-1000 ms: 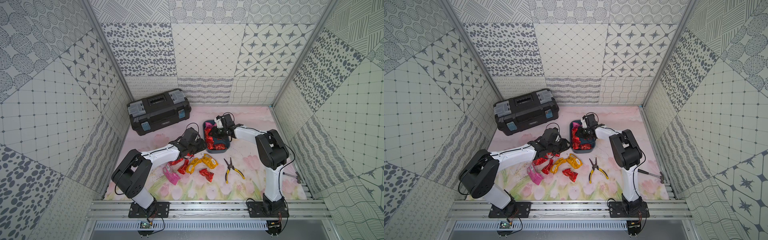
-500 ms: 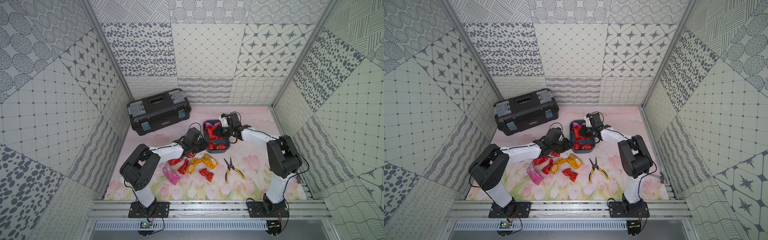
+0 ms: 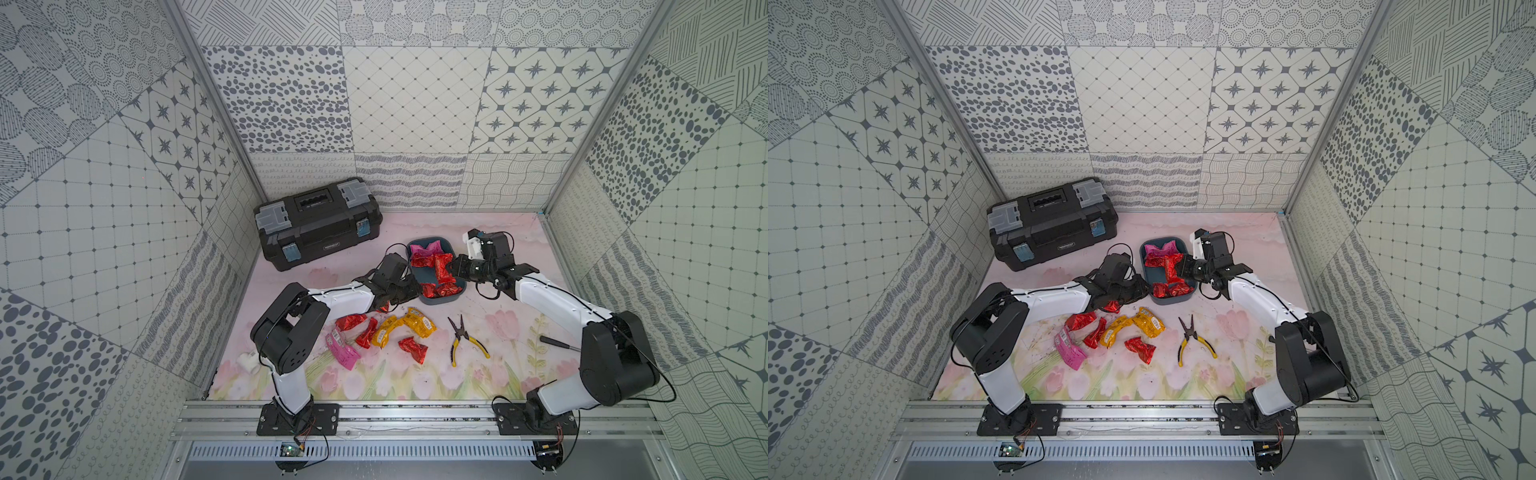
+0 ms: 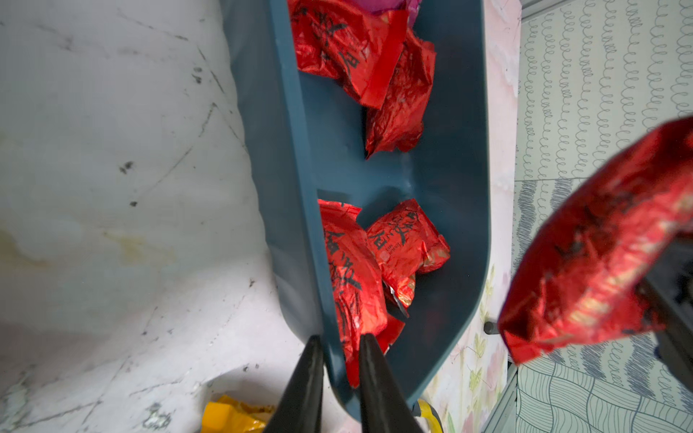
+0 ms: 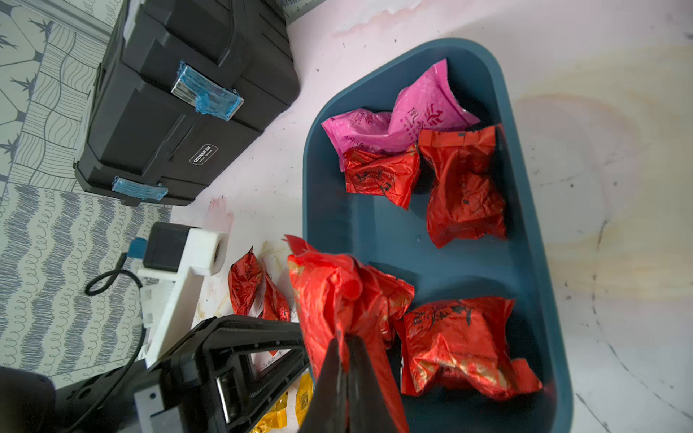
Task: Take the tea bags out of the storage box
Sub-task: Adjust the storage box at the center of the board, then place the tea bag at the center of the board.
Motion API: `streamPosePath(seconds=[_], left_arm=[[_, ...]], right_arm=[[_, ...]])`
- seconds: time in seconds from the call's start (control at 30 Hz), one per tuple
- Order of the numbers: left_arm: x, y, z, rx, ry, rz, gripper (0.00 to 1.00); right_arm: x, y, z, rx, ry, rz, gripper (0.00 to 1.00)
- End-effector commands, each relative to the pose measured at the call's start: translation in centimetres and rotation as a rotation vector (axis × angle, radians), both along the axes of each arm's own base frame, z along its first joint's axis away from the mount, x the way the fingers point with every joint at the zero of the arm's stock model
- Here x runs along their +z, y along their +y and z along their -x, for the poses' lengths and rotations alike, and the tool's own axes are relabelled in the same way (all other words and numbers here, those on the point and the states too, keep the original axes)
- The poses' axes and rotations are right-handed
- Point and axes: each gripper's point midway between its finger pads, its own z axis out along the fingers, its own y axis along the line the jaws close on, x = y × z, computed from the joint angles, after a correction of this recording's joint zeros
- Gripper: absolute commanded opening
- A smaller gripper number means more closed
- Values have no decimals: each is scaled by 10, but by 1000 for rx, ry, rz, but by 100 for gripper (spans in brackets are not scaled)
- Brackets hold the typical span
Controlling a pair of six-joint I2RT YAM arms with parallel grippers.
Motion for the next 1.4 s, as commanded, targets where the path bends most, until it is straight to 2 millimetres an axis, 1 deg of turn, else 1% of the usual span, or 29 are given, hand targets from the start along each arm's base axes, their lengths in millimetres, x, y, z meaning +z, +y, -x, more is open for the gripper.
streamPosePath(seconds=[0.0, 0.03, 0.1, 0.2, 0.27, 0.33, 0.47, 0.5, 0.53, 0.63, 0.67, 0.7, 0.73, 0.83, 0.9, 1.0, 1.07, 1.13, 1.2, 1.27, 1.33, 1.37], left_arm=[[5, -12, 1, -53, -24, 13, 21], [5, -13, 1, -55, -23, 13, 22], [8, -11, 1, -51, -30, 8, 28], [21, -1, 1, -23, -75, -15, 35], [35, 12, 1, 22, -115, -30, 42], [47, 28, 2, 76, -139, -30, 46], [67, 68, 6, 242, -141, 0, 48], [65, 80, 9, 281, -137, -6, 48], [67, 89, 11, 311, -142, -4, 48], [65, 122, 19, 403, -139, -25, 47], [61, 133, 22, 434, -127, -33, 47], [60, 141, 25, 459, -125, -31, 47], [56, 152, 30, 491, -118, -38, 47], [53, 169, 40, 538, -121, -51, 46], [53, 174, 45, 543, -126, -54, 46], [51, 177, 51, 531, -122, -62, 46], [52, 176, 52, 518, -126, -61, 46], [53, 173, 53, 502, -125, -52, 46], [55, 168, 51, 480, -127, -38, 46], [58, 161, 49, 447, -132, -22, 46], [62, 150, 47, 398, -136, -2, 46], [65, 145, 45, 374, -141, 10, 46]], right_arm=[[8, -3, 8, -9, -12, -8, 5], [7, -4, 10, -10, -6, -9, 5], [6, -1, 14, -7, 5, -16, 5], [9, 11, 21, 18, 7, -23, 4], [10, 25, 26, 47, 11, -31, 4], [9, 46, 32, 87, 19, -41, 4], [-4, 77, 37, 126, 45, -35, 4], [-6, 86, 38, 137, 49, -39, 4], [-11, 95, 39, 150, 57, -33, 4], [-23, 115, 38, 161, 76, -9, 4], [-28, 120, 35, 153, 83, 2, 4], [-36, 122, 33, 140, 90, 22, 5], [-45, 124, 30, 116, 103, 42, 5], [-64, 125, 20, 57, 124, 85, 6], [-76, 126, 14, 34, 138, 105, 6], [-87, 132, 11, 33, 145, 127, 7], [-93, 135, 11, 44, 155, 139, 12], [-96, 135, 12, 49, 157, 150, 19], [-93, 134, 12, 46, 147, 159, 27], [-83, 129, 11, 37, 118, 167, 33], [-67, 123, 10, 30, 73, 175, 36], [-56, 120, 10, 30, 46, 175, 37]])
